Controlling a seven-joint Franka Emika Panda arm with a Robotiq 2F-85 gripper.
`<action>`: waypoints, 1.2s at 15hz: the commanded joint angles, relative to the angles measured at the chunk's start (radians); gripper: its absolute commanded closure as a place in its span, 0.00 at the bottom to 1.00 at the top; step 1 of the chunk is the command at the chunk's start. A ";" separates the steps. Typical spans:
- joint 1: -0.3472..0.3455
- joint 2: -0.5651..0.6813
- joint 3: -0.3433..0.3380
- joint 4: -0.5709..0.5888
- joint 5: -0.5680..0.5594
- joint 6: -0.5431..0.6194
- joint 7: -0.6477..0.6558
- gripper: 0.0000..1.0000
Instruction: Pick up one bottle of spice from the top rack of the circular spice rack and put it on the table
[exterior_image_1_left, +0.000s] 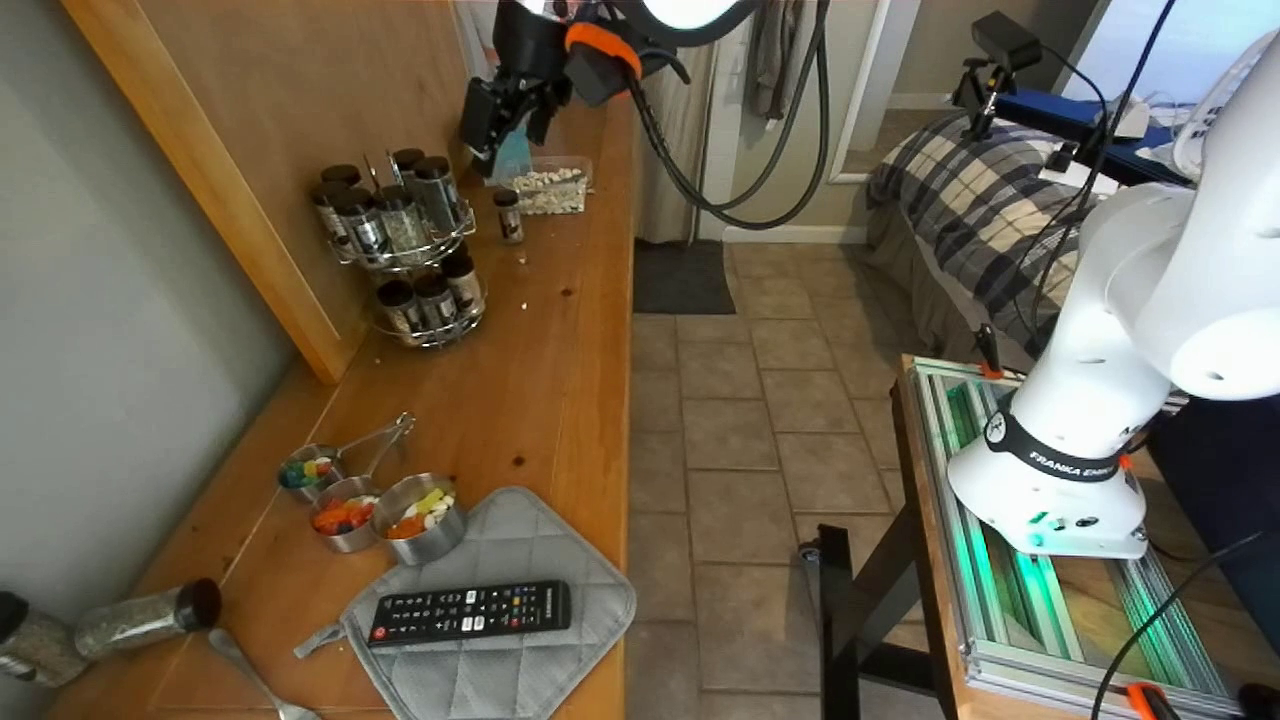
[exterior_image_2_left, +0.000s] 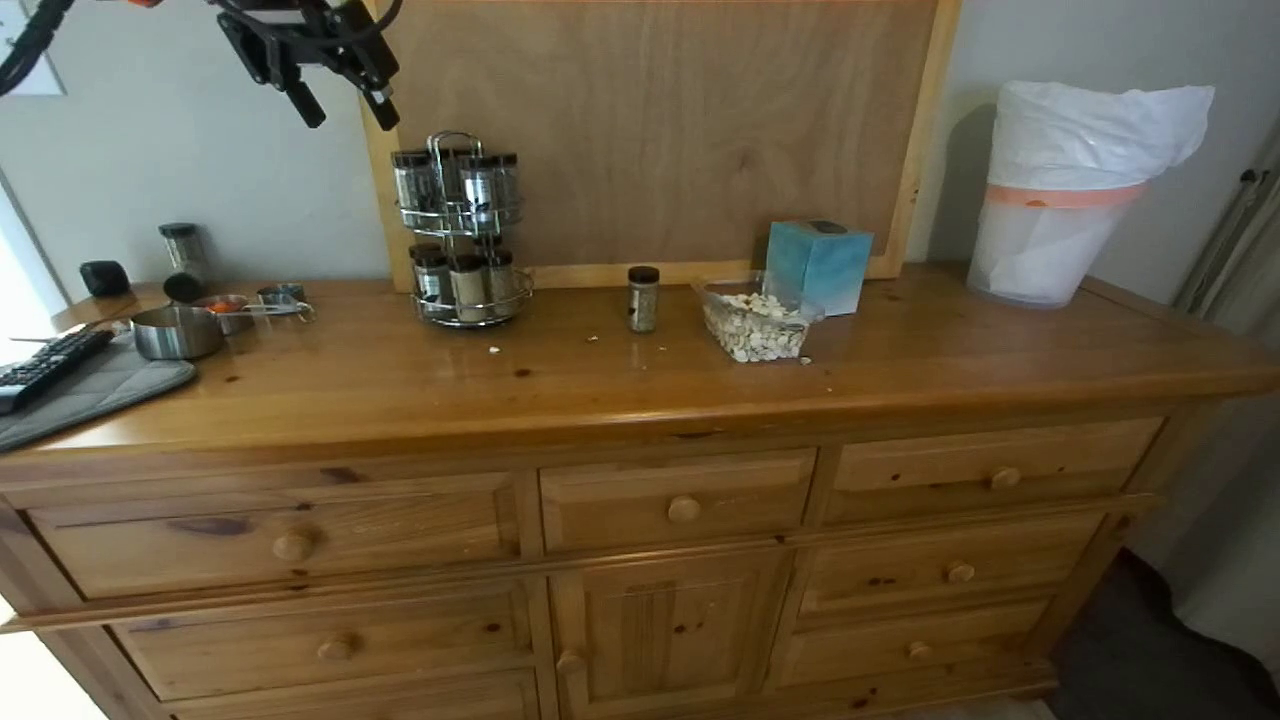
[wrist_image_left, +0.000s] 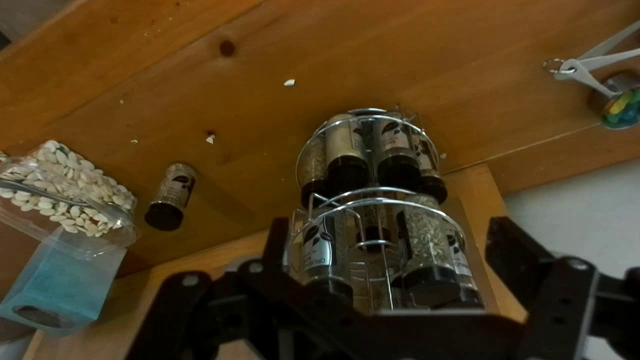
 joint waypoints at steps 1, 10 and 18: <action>0.017 0.049 -0.001 0.037 -0.037 0.066 0.072 0.00; 0.052 0.145 -0.035 0.035 -0.186 0.314 0.294 0.00; 0.031 0.151 -0.012 0.019 -0.181 0.318 0.292 0.00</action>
